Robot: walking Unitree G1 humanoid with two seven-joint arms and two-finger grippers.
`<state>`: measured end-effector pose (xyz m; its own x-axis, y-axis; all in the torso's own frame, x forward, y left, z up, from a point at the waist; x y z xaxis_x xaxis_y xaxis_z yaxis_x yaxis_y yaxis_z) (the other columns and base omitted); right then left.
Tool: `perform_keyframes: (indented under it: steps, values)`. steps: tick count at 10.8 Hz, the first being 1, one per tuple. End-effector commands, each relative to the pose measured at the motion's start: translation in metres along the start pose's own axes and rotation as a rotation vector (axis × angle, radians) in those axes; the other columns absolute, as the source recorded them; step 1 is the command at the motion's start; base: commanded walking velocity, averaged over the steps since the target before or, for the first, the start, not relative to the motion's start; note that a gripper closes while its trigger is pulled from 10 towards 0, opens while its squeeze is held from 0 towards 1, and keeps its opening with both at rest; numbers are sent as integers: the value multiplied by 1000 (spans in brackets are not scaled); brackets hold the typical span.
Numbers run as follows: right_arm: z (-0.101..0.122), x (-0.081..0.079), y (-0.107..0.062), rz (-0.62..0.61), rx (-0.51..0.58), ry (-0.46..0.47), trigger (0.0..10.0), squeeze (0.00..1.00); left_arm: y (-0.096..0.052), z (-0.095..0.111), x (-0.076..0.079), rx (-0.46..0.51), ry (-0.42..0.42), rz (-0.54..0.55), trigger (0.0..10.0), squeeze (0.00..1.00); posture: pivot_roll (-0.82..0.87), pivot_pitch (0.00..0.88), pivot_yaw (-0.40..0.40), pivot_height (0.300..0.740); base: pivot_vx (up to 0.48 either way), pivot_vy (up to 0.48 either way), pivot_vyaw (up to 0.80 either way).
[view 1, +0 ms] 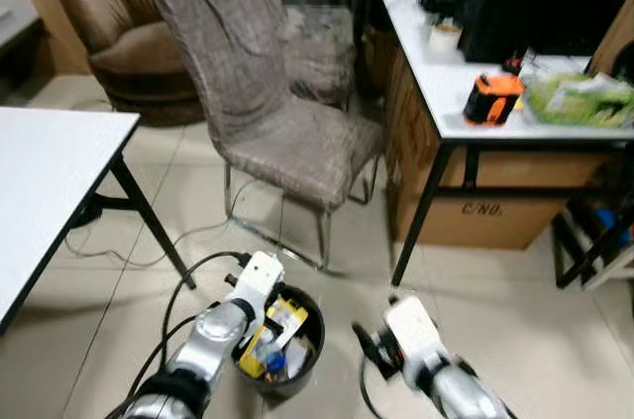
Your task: Picking trash to rubbish bin
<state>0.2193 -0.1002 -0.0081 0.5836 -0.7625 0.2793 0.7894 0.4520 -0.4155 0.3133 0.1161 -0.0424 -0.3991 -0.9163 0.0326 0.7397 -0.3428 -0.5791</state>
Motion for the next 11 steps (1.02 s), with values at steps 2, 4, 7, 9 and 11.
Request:
perform_keyframes:
  steps: [2, 4, 7, 9, 11]
  values:
    - [8, -3, -15, 29, 23, 7, 10000, 0, 4, 11, -7, 4, 51, 26, 10000, 0, -143, 110, 34, 740, 0, 0, 0]
    - [10, 1, -24, 17, 36, 22, 10000, 0, 6, 21, -13, 17, 58, 37, 10000, 0, -151, 115, 33, 740, 0, 0, 0]
    - [16, 6, -23, 11, 48, 21, 10000, 0, 7, 32, -18, 39, 85, 46, 10000, 0, -149, 100, 34, 740, 0, 0, 0]
    - [18, 4, -22, 29, 58, 3, 10000, 0, 8, 34, -17, 52, 75, 44, 10000, 1000, -151, 103, 34, 740, 0, 0, 0]
    - [18, 4, -23, 26, 55, 6, 10000, 0, 8, 38, -18, 79, 49, 52, 10000, 1000, -153, 103, 32, 740, 0, 0, 0]
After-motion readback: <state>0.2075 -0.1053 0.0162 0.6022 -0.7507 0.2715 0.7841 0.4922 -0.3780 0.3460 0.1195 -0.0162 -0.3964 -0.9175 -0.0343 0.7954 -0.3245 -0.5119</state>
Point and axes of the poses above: a point about 5 cm out from each wrist's last joint towards the gripper, its own y axis pointing out of the wrist towards the gripper, its own z axis along the axis of the wrist's last joint, x = y × z, the point moved 5 cm from there along y, pointing out of the wrist towards the gripper, and after that the axes turned 11 degrees about -y, right-handed, at the moved point
